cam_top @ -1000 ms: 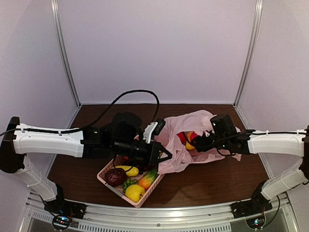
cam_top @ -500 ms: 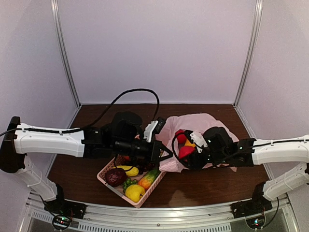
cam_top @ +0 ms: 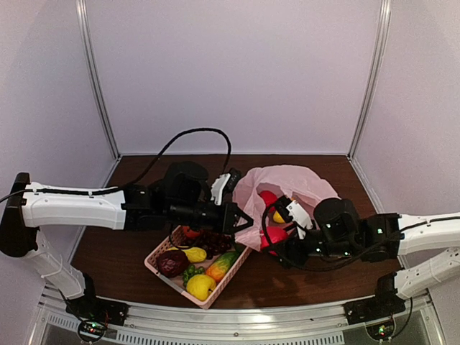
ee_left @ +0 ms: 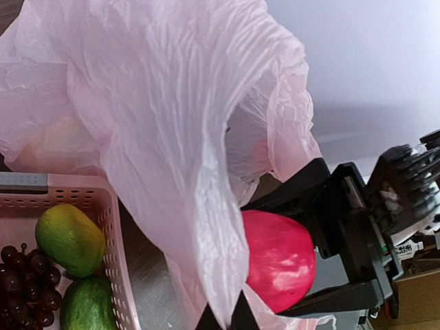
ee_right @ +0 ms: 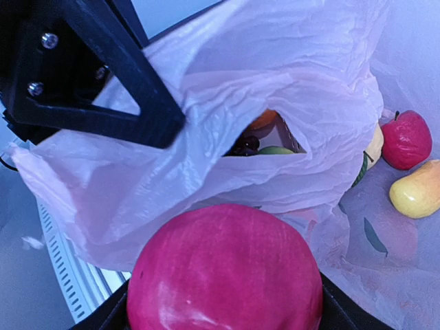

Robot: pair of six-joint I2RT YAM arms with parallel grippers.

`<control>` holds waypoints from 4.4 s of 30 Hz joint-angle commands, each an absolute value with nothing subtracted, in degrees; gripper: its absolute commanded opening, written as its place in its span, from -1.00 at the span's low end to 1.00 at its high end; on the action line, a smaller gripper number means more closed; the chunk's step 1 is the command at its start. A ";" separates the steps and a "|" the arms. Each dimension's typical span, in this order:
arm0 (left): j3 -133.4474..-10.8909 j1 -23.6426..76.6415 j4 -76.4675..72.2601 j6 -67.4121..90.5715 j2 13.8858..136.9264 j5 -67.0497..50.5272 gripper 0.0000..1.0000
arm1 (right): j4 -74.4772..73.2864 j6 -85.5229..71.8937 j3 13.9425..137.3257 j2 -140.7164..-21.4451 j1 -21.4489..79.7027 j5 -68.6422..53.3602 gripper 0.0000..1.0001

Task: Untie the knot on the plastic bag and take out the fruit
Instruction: Pick up the fake fruit from the takeout bag, then place the fake fruit in the bin, then adjust the bag handles for the takeout bag.

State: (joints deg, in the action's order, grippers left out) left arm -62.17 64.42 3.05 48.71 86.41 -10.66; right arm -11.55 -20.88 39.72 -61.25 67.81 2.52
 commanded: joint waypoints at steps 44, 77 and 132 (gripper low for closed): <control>-48.09 7.21 26.05 10.18 56.61 -11.56 0.89 | -44.20 -29.28 103.15 -107.99 84.05 23.00 0.19; -47.43 7.21 27.05 10.19 54.75 -7.51 0.89 | -45.76 -36.19 97.03 -116.89 74.35 16.80 0.39; -44.35 41.11 19.20 41.44 49.15 -13.39 0.78 | -24.65 -25.66 72.94 -79.73 69.97 16.97 0.82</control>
State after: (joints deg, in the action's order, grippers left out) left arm -46.04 32.01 25.87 32.12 47.94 -16.69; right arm -22.20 -23.35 77.78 -85.17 72.10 12.58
